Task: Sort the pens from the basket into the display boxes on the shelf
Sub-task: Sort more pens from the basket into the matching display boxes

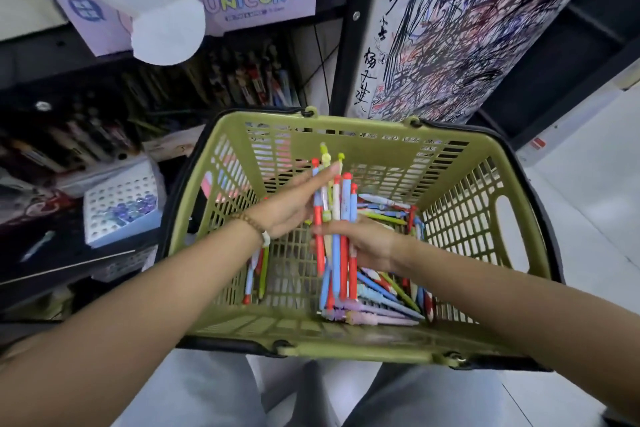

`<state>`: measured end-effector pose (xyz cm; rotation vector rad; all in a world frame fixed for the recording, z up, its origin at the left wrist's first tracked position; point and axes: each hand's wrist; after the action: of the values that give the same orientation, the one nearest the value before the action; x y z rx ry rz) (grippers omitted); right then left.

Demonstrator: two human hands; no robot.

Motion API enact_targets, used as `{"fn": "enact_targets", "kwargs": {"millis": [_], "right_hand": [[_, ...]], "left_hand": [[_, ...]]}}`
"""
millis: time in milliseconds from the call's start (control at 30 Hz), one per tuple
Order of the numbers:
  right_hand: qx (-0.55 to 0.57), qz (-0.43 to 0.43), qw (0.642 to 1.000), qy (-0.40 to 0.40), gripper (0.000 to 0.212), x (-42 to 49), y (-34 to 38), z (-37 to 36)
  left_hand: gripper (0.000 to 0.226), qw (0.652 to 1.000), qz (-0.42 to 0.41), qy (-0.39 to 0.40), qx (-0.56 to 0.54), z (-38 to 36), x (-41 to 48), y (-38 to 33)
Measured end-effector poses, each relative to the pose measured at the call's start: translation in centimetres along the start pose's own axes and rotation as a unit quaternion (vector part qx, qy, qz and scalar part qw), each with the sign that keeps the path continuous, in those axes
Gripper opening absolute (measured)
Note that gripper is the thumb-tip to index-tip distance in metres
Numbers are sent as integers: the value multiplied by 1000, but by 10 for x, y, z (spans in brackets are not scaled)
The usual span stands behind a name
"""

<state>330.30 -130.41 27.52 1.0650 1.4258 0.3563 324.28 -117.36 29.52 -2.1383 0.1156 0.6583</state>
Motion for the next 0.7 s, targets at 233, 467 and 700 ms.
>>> {"fn": "enact_targets", "kwargs": {"millis": [233,467,700], "right_hand": [[-59,-97,990,79,52,-2,-41,-24],[-109,60,992,31,16,-18,36,-19],[-292,164,942,-29,56,-46,144,-61]], "left_hand": [[71,965,174,31,196,10,-24,38],[20,987,-64,-39,139,-8,-42,-22],[11,956,-271,-110,19,0,-99,-103]]}}
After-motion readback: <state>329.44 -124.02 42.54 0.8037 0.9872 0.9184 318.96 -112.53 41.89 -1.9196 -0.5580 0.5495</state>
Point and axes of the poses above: each hand's wrist, its own x-axis towards the middle knuckle, its own z-axis out of the back of the hand, y = z × x, and after that the axes turned 12 degrees about -x, right-handed
